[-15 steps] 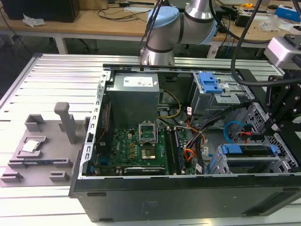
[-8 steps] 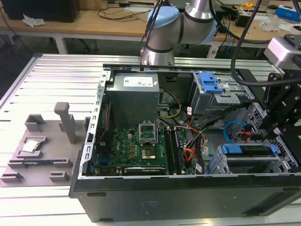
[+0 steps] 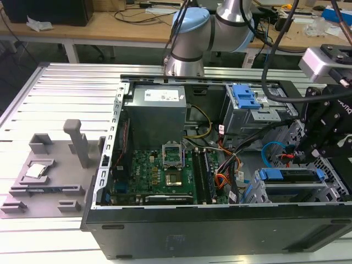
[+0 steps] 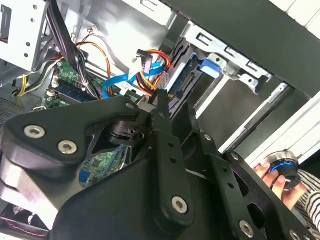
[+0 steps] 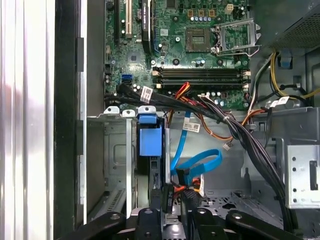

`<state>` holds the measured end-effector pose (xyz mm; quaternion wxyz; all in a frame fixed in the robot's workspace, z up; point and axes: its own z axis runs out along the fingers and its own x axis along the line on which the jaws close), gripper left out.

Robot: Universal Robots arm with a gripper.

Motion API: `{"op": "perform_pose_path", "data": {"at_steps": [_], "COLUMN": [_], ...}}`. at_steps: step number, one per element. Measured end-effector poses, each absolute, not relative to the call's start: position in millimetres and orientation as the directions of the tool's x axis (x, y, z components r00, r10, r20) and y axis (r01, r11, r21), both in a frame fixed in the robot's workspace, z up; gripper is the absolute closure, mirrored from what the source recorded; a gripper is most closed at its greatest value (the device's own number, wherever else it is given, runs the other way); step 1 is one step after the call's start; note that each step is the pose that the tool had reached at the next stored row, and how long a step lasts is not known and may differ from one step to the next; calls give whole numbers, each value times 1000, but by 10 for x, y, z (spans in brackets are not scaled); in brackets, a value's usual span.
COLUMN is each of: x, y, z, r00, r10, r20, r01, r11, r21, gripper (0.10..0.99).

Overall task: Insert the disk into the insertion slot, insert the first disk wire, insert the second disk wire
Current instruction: 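Insert the first disk wire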

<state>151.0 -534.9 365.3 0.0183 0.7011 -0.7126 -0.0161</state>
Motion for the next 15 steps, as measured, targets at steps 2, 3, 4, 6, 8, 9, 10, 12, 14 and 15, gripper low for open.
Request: {"op": "perform_pose_path", "data": {"at_steps": [2,3,4,6,8,9,10,12,14,15], "x": [1507,1504,1502,1502,1502,1502,1502,1502,1502,1505], "y": [-5348,-5349,-5349,-5350,-5350,-5350,-5350,-5350,-5356,-5379], "z": [3628,3609,3586,3576,3576,3575,3575,3575,3574,3573], "r00": [-16,-16,-16,-16,-16,-16,-16,-16,-16,-16], "r10": [-1000,-1000,-1000,-1000,-1000,-1000,-1000,-1000,-1000,-1000], "r20": [4,4,4,6,7,7,7,8,8,8], "r01": [-999,-999,-999,-999,-999,-999,-999,-999,-999,-999], "r11": [16,16,16,16,16,16,16,16,17,17], "r21": [49,49,49,48,48,48,48,48,48,48], "gripper": [784,784,784,784,784,800,867,922,922,922]}}
